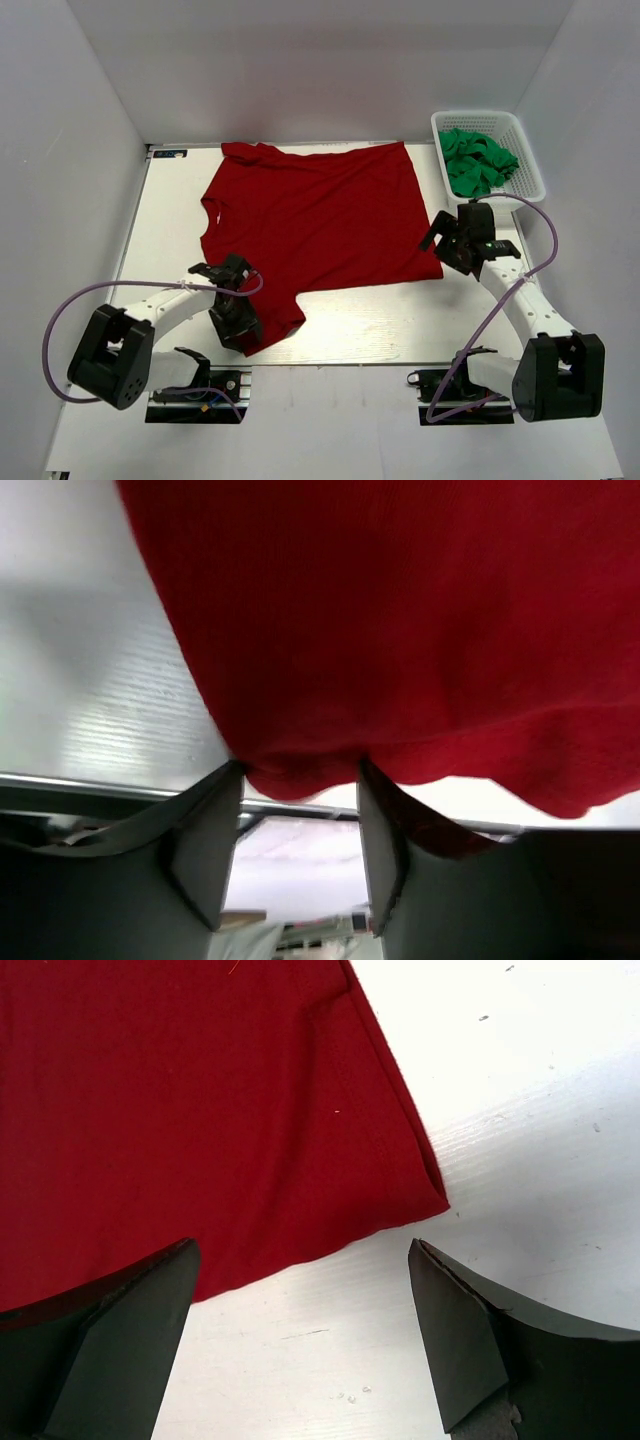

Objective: Fold and stack the t-shirts
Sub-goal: Grap the side of the flattened tshirt closest away from the robot with both arms

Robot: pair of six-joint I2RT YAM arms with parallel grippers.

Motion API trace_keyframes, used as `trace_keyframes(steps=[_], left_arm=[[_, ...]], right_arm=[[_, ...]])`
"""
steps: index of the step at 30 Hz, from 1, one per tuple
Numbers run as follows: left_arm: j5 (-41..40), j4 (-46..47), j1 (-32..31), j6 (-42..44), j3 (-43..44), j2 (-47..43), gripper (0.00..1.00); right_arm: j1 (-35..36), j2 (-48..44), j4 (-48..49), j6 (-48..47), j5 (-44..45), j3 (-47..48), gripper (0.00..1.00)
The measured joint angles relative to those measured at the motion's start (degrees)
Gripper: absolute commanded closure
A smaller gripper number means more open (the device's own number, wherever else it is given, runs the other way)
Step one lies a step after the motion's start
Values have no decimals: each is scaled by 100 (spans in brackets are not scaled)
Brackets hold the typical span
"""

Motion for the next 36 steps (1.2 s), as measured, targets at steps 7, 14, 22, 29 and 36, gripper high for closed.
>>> trace_keyframes(steps=[7, 14, 22, 29, 36], left_arm=[[116, 216, -262, -348, -76, 149, 100], [122, 197, -328, -431, -50, 122, 100], [-184, -160, -332, -470, -42, -455, 100], [-256, -319, -332, -466, 76, -455, 100], [-251, -525, -332, -358, 260, -450, 100]], right_arm=[[-101, 44, -7, -4, -4, 2, 10], [-199, 105, -59, 20, -39, -256, 15], [-243, 588, 177, 299, -87, -752, 32], [-262, 999, 664, 509, -107, -807, 49], [-264, 1082, 925, 614, -111, -940, 86]])
